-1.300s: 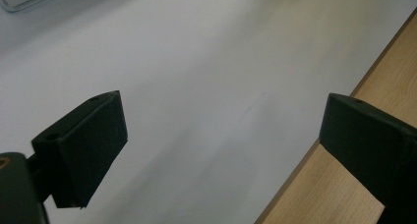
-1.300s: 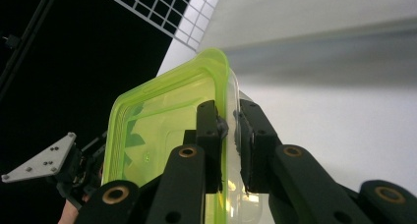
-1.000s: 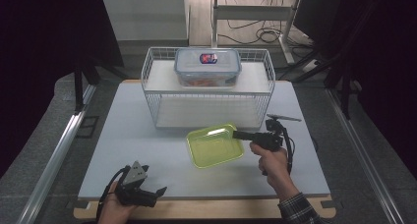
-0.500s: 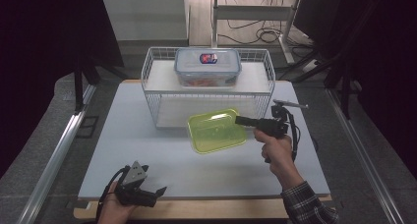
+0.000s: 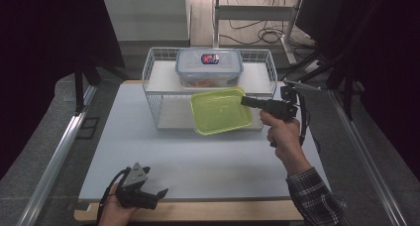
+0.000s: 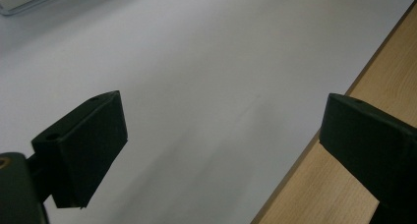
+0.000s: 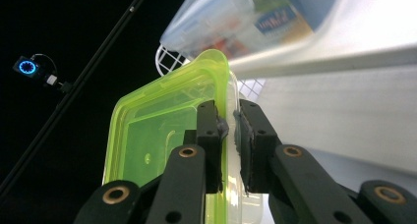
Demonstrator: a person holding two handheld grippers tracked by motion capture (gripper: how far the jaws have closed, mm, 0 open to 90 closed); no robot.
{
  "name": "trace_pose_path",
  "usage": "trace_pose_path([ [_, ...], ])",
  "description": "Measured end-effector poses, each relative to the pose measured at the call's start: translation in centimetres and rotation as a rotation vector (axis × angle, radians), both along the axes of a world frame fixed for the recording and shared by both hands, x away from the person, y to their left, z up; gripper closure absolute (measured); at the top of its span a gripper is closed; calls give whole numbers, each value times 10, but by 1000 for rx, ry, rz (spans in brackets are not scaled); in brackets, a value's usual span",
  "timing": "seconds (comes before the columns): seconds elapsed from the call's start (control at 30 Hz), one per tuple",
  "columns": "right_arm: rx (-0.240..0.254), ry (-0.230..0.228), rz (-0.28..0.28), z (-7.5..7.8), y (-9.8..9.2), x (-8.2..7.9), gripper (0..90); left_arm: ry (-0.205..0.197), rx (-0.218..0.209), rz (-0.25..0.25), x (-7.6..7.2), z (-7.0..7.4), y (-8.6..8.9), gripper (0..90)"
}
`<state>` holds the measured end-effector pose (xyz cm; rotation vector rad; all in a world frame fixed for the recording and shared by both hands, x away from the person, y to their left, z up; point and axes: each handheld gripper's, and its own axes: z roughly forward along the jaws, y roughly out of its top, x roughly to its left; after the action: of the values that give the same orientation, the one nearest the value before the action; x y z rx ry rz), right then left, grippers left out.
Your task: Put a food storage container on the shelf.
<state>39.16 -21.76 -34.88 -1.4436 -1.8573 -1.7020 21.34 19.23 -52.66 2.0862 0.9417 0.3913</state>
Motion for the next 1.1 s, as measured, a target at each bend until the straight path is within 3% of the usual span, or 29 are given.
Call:
trace_pose_path([
  [0.7, 17, -43, -37, 47, 15, 24, 805, -2, -7, -1, 0, 0, 0, 41],
  [1.1, 14, -64, -94, 67, 20, 44, 806, 0, -7, -2, -1, 1, 1, 41],
])
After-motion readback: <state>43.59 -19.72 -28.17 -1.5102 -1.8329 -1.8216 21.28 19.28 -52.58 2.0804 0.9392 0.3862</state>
